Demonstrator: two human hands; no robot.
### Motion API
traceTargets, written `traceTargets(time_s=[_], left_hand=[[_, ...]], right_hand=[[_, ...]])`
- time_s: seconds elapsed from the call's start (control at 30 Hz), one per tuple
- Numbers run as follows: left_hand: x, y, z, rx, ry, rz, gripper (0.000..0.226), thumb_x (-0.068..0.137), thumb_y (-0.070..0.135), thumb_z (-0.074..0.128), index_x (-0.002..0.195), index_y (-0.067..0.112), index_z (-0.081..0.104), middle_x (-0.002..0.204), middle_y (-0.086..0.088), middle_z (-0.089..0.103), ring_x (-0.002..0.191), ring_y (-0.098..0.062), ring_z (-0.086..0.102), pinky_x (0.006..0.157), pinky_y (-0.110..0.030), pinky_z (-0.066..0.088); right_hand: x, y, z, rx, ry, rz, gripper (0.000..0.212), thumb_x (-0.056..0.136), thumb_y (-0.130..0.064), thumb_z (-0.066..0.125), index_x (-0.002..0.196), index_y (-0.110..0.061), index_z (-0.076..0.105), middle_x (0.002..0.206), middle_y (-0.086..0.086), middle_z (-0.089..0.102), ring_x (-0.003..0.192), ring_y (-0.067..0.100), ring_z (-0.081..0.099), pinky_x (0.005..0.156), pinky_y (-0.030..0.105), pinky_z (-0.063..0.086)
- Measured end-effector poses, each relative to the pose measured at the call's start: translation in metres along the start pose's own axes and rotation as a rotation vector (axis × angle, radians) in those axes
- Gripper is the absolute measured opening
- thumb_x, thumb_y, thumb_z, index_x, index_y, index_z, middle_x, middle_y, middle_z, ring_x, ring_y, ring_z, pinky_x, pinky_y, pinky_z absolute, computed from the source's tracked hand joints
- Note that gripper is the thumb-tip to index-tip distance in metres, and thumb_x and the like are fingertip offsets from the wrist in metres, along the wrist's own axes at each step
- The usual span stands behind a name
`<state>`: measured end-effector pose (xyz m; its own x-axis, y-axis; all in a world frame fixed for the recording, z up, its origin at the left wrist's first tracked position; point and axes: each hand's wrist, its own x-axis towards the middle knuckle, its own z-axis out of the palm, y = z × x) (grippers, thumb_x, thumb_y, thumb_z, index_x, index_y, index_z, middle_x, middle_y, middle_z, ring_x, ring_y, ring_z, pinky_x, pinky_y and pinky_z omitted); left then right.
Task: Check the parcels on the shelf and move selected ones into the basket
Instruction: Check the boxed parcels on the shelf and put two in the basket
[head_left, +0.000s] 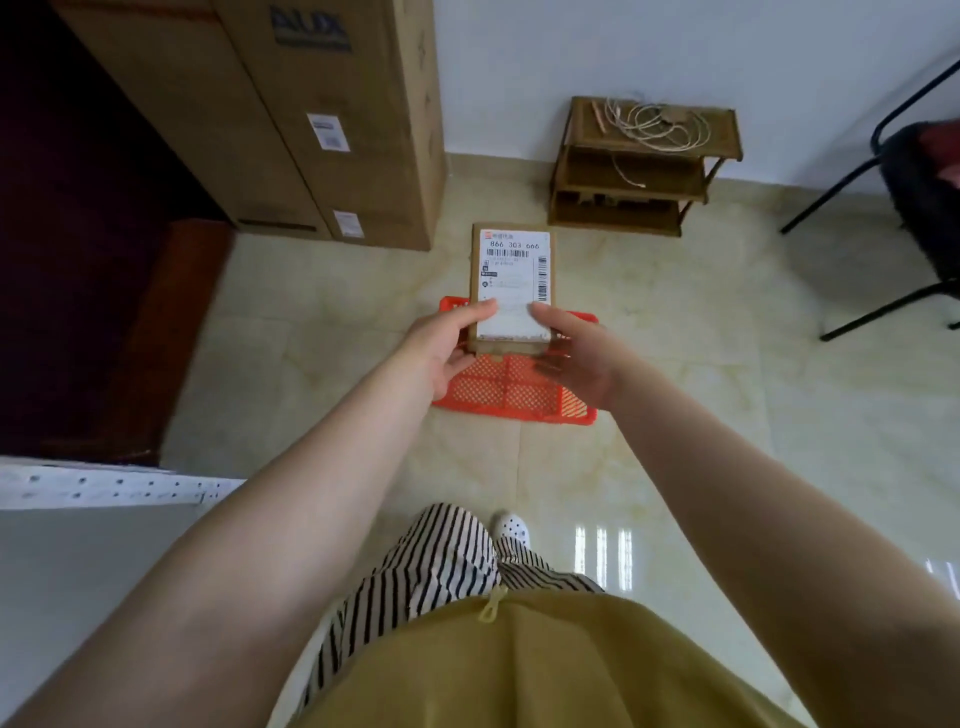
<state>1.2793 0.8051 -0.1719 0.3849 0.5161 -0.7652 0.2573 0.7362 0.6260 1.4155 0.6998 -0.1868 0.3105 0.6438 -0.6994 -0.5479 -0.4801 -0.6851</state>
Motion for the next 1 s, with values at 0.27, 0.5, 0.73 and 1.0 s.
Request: traceTargets(time_s=[0.27, 0.5, 0.73, 1.0], left_hand=[[0.096, 0.047, 0.01, -0.007, 0.028, -0.071, 0.01, 0.085, 0.019, 0.071, 0.091, 0.015, 0.064, 0.092, -0.003, 0.068, 0.08, -0.012, 0.063, 0.084, -0.025, 0.051], [0.244, 0.004, 0.004, 0.076, 0.098, -0.118, 0.031, 0.086, 0.022, 0.07, 0.116, 0.016, 0.067, 0.111, -0.005, 0.071, 0.101, -0.023, 0.067, 0.092, -0.033, 0.053], [0.428, -0.117, -0.026, 0.11, 0.227, -0.201, 0.016, 0.083, 0.026, 0.074, 0.098, 0.024, 0.072, 0.096, -0.003, 0.077, 0.083, -0.025, 0.074, 0.079, -0.039, 0.058], [0.593, -0.234, -0.061, 0.224, 0.309, -0.208, 0.031, 0.089, 0.044, 0.06, 0.115, 0.028, 0.067, 0.105, 0.0, 0.073, 0.094, -0.025, 0.069, 0.089, -0.049, 0.054]], right_hand=[[0.104, -0.033, 0.0, 0.023, 0.038, 0.039, 0.05, 0.086, -0.03, 0.073, 0.13, -0.012, 0.06, 0.114, 0.005, 0.073, 0.102, 0.024, 0.068, 0.084, 0.034, 0.055], [0.238, 0.014, -0.02, 0.09, 0.1, 0.175, 0.059, 0.084, -0.023, 0.076, 0.138, -0.02, 0.053, 0.111, 0.009, 0.074, 0.08, 0.025, 0.075, 0.066, 0.035, 0.061], [0.412, 0.14, -0.05, 0.002, 0.171, 0.268, 0.043, 0.088, -0.036, 0.071, 0.128, -0.023, 0.06, 0.104, 0.01, 0.076, 0.087, 0.037, 0.074, 0.084, 0.053, 0.059], [0.569, 0.268, -0.066, -0.123, 0.197, 0.25, 0.036, 0.093, -0.034, 0.064, 0.125, -0.018, 0.064, 0.11, 0.005, 0.074, 0.096, 0.023, 0.072, 0.08, 0.037, 0.06]])
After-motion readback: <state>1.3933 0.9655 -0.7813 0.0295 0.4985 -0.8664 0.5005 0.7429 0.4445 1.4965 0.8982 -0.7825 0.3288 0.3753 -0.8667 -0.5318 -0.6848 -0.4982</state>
